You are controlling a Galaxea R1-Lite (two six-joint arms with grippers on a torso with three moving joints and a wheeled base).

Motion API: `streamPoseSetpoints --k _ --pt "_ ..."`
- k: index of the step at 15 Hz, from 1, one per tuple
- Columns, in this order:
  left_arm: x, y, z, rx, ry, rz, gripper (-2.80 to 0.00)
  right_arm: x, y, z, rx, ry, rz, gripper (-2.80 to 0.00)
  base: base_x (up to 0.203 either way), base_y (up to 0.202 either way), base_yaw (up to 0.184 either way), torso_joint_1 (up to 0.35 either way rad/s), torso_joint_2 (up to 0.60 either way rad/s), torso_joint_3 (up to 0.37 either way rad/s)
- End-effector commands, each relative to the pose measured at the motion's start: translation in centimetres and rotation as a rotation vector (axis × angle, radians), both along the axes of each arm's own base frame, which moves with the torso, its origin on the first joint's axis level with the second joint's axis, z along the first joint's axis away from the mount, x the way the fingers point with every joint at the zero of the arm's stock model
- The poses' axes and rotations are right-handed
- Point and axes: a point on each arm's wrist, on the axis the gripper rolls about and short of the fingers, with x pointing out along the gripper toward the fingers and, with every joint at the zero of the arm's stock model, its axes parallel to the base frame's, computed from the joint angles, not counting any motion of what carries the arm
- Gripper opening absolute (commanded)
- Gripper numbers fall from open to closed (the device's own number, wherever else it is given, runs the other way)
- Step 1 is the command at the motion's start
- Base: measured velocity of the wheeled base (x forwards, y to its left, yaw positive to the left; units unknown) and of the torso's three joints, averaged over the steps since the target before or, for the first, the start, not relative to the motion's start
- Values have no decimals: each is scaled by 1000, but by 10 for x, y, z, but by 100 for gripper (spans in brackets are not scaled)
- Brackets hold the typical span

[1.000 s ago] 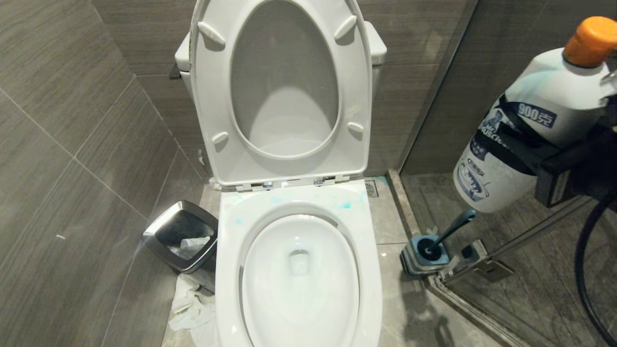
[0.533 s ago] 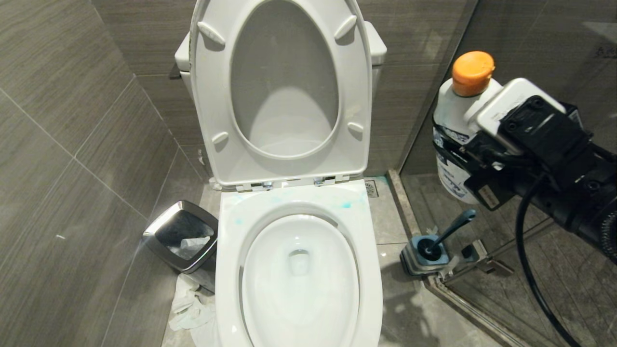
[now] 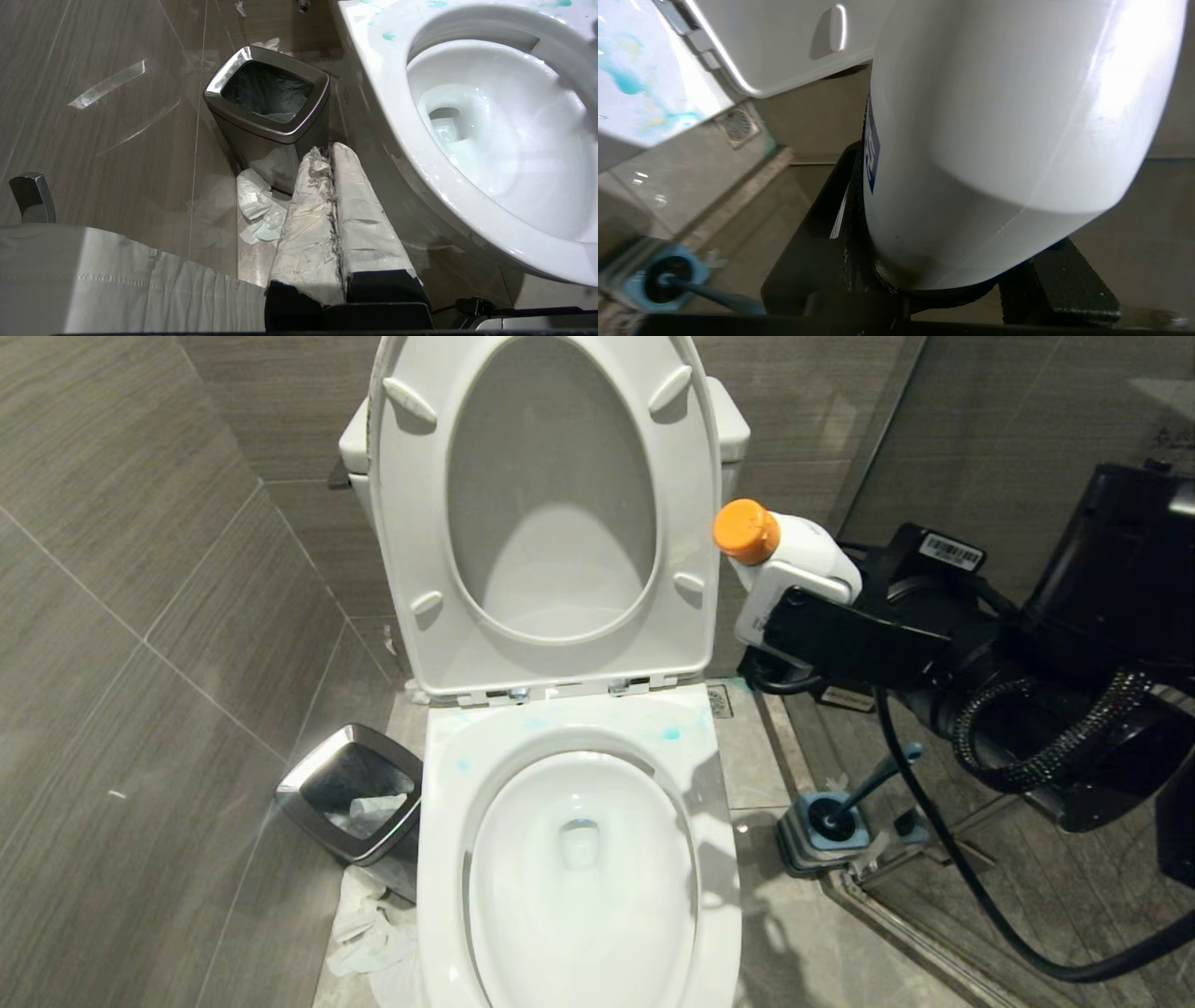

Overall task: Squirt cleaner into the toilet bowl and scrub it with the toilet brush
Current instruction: Pour in the cleaning agent

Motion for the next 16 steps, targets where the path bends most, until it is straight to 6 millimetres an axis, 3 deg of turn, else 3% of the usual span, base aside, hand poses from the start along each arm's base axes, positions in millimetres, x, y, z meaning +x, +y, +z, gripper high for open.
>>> streamPoseSetpoints --k 1,10,16 --pt "0 0 0 1 1 0 -280 7 21 -12 -84 -17 -28 -280 0 0 0 0 0 0" --pt "0 0 0 5 0 -4 -280 -1 35 -10 -528 -93 -112 -280 0 0 0 0 0 0" --pt "0 0 0 2 1 -3 -280 2 42 -7 -722 -117 -160 -280 0 0 0 0 0 0"
